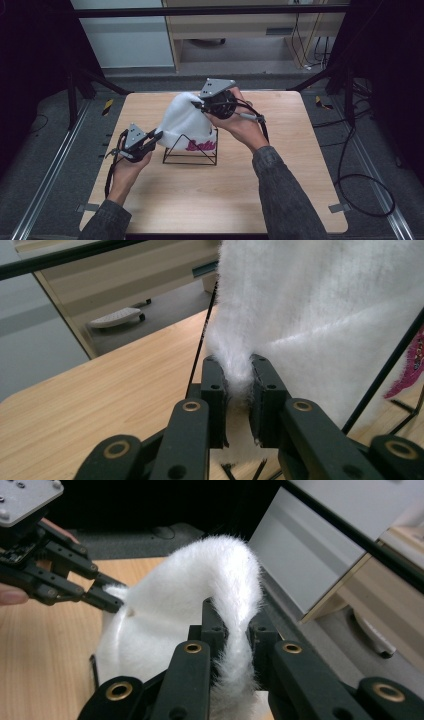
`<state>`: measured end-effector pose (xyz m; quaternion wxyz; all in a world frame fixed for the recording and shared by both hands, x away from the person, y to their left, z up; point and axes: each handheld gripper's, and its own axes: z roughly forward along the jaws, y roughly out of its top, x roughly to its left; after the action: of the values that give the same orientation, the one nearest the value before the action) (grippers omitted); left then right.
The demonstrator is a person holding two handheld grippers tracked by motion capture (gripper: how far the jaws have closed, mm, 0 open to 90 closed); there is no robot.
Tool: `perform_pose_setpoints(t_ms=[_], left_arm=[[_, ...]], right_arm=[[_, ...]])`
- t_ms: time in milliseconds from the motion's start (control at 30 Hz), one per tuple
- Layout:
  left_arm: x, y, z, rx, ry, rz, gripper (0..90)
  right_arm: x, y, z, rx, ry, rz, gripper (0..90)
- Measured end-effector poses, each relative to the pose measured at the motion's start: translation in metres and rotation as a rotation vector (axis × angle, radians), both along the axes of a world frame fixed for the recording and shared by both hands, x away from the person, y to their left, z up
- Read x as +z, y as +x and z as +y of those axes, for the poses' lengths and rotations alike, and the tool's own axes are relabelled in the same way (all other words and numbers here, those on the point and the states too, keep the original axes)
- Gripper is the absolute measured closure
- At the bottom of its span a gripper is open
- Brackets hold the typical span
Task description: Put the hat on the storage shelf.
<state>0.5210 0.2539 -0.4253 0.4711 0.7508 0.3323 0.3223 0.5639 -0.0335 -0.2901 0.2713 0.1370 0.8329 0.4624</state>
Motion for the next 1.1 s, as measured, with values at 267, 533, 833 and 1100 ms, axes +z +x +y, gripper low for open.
perform_pose_setpoints(t_ms=[267, 533, 833, 1100], left_arm=[[-0.017, -0.003, 0.004, -0.006, 0.023, 0.042, 78.6], [-0.028, -0.005, 0.007, -0.011, 0.027, 0.078, 78.3], [-0.033, -0.009, 0.011, -0.006, 0.026, 0.132, 65.0], [-0.018, -0.017, 0.023, -0.004, -0.008, 0.149, 32.1]], right_arm=[[-0.014, -0.002, 0.006, 0.010, -0.019, 0.070, 82.2], [-0.025, -0.005, 0.013, 0.011, -0.041, 0.129, 81.5], [-0.025, -0.012, 0.017, 0.040, -0.068, 0.168, 68.3], [-0.012, -0.022, -0.001, -0.003, 0.042, 0.174, 35.9]])
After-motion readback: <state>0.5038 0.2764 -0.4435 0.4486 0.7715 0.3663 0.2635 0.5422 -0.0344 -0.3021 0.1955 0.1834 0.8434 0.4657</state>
